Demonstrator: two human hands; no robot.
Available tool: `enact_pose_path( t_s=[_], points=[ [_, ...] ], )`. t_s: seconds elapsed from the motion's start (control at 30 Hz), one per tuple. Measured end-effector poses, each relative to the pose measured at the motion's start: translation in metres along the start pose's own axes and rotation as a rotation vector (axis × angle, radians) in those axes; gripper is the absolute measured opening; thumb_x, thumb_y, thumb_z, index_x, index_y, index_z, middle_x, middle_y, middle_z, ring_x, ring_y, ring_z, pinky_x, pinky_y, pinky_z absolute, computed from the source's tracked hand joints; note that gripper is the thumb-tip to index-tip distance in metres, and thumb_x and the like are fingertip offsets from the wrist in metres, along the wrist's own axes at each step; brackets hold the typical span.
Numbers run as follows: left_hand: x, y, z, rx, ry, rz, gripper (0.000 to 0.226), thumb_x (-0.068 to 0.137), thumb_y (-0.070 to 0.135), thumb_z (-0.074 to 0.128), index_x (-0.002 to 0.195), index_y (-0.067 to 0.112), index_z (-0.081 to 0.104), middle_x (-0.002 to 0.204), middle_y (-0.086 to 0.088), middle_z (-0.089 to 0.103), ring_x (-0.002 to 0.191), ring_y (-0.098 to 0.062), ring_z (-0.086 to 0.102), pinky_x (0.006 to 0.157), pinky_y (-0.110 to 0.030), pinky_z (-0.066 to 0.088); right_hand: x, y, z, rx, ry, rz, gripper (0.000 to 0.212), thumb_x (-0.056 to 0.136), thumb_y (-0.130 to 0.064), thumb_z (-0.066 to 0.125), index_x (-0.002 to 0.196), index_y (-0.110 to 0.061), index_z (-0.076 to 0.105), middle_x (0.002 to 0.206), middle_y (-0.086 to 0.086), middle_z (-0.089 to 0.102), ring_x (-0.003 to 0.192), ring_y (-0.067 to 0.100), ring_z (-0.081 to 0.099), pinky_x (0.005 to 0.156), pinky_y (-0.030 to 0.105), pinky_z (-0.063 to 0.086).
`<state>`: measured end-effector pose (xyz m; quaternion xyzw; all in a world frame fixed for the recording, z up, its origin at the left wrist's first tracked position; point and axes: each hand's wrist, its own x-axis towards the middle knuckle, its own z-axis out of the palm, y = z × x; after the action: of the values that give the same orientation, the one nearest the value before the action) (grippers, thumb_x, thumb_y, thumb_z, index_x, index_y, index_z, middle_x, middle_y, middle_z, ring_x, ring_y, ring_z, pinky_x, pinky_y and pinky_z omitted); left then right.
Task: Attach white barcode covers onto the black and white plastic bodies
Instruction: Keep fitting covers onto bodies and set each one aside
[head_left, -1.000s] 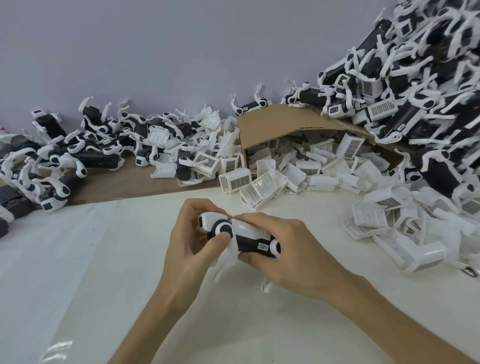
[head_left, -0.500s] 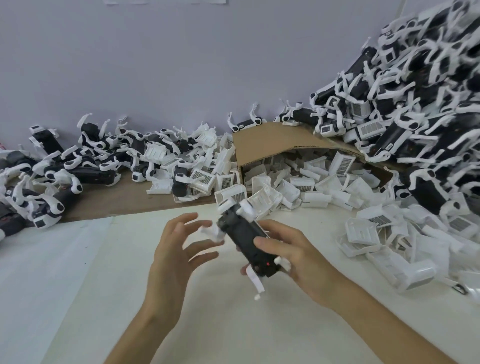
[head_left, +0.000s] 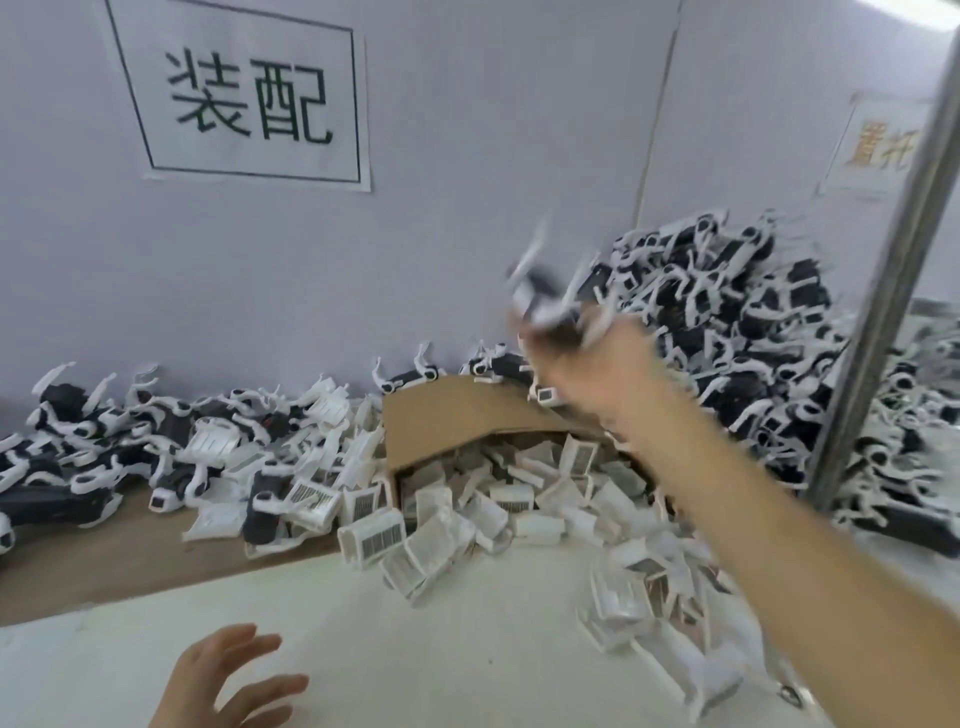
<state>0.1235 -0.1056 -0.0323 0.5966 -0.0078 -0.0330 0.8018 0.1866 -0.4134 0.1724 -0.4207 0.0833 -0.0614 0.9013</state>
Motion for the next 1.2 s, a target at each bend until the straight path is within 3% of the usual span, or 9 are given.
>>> enact_pose_path(
  t_s=[0.07, 0.13, 0.27, 0.4, 0.57, 0.67, 0.9, 1.03, 1.2],
  points=[
    [0.005, -0.001, 0.01, 0.07, 0.047, 0.055, 0.038, 0.085, -0.037, 0.032, 0.107, -0.011, 0.046, 0.098, -0.032, 0.052, 0.051, -0.032, 0.069, 0.044, -0.027, 0.055, 0.018, -0.07, 0.016, 0.259, -0.052, -0.151, 0.074, 0.096, -0.061, 0.048, 0.143, -0.003, 0.043, 0.138, 0.023, 0.057, 0.126, 0.028, 0.057, 0.107, 0.049, 0.045],
    [0.01, -0.003, 0.013, 0.127, 0.073, 0.105, 0.049, 0.076, -0.044, 0.035, 0.112, -0.013, 0.046, 0.103, -0.038, 0.051, 0.047, -0.026, 0.067, 0.048, -0.026, 0.056, 0.032, -0.105, 0.027, 0.385, -0.081, -0.248, 0.084, 0.101, -0.062, 0.033, 0.157, -0.002, 0.01, 0.158, 0.03, 0.024, 0.14, 0.048, 0.036, 0.115, 0.059, 0.03],
    [0.016, -0.011, 0.011, 0.176, 0.129, 0.15, 0.045, 0.075, -0.043, 0.042, 0.102, -0.008, 0.049, 0.109, -0.04, 0.052, 0.052, -0.032, 0.068, 0.051, -0.026, 0.057, 0.022, -0.03, 0.003, -0.569, 0.009, -0.565, 0.044, 0.103, -0.033, 0.048, 0.145, -0.021, 0.041, 0.141, 0.003, 0.052, 0.114, 0.022, 0.063, 0.098, 0.042, 0.048],
    [0.019, -0.019, 0.006, 0.174, 0.194, 0.15, 0.027, 0.097, -0.02, 0.038, 0.092, 0.002, 0.053, 0.102, -0.033, 0.056, 0.064, -0.044, 0.067, 0.05, -0.041, 0.055, -0.019, 0.072, -0.081, -1.15, 0.057, -0.716, 0.042, 0.091, -0.02, 0.066, 0.131, -0.029, 0.057, 0.129, -0.016, 0.055, 0.12, -0.003, 0.051, 0.101, 0.028, 0.043],
    [0.017, -0.019, 0.013, 0.116, 0.22, 0.116, 0.024, 0.106, 0.009, 0.039, 0.093, 0.004, 0.058, 0.098, -0.021, 0.063, 0.066, -0.041, 0.065, 0.062, -0.039, 0.041, -0.035, 0.106, -0.159, -1.879, 0.515, -0.304, 0.065, 0.092, -0.055, 0.055, 0.148, -0.031, 0.033, 0.159, -0.002, 0.027, 0.148, 0.023, 0.023, 0.118, 0.047, 0.024],
    [0.014, -0.014, 0.017, 0.105, 0.226, 0.096, 0.024, 0.105, 0.009, 0.039, 0.093, 0.005, 0.06, 0.095, -0.017, 0.064, 0.053, -0.036, 0.063, 0.058, -0.037, 0.04, -0.033, 0.109, -0.168, -1.862, 0.494, -0.177, 0.067, 0.093, -0.056, 0.053, 0.149, -0.029, 0.031, 0.159, -0.001, 0.03, 0.149, 0.024, 0.023, 0.116, 0.046, 0.028],
    [0.012, -0.017, 0.018, 0.172, 0.237, 0.112, 0.025, 0.105, 0.009, 0.04, 0.092, 0.006, 0.062, 0.095, -0.011, 0.065, 0.049, -0.024, 0.063, 0.058, -0.035, 0.039, -0.038, 0.116, -0.175, -1.554, 0.181, -0.419, 0.03, 0.084, -0.018, 0.077, 0.106, -0.035, 0.066, 0.109, -0.022, 0.063, 0.109, 0.007, 0.061, 0.084, 0.024, 0.048],
    [0.015, -0.022, 0.015, 0.203, 0.231, 0.122, 0.028, 0.105, 0.009, 0.039, 0.09, 0.006, 0.062, 0.096, -0.01, 0.066, 0.052, -0.026, 0.063, 0.053, -0.032, 0.045, -0.042, 0.115, -0.167, -1.404, -0.117, -0.424, 0.031, 0.087, -0.041, 0.073, 0.115, -0.048, 0.065, 0.138, -0.036, 0.045, 0.13, -0.015, 0.039, 0.103, 0.019, 0.035],
    [0.018, -0.028, 0.009, 0.193, 0.207, 0.126, 0.03, 0.106, 0.009, 0.037, 0.089, 0.006, 0.061, 0.098, -0.008, 0.066, 0.049, -0.022, 0.065, 0.043, -0.017, 0.045, -0.032, 0.076, -0.166, -1.559, 0.577, -0.802, 0.051, 0.085, -0.023, 0.074, 0.134, -0.02, 0.059, 0.152, 0.005, 0.042, 0.14, 0.027, 0.037, 0.111, 0.053, 0.031]
  ],
)
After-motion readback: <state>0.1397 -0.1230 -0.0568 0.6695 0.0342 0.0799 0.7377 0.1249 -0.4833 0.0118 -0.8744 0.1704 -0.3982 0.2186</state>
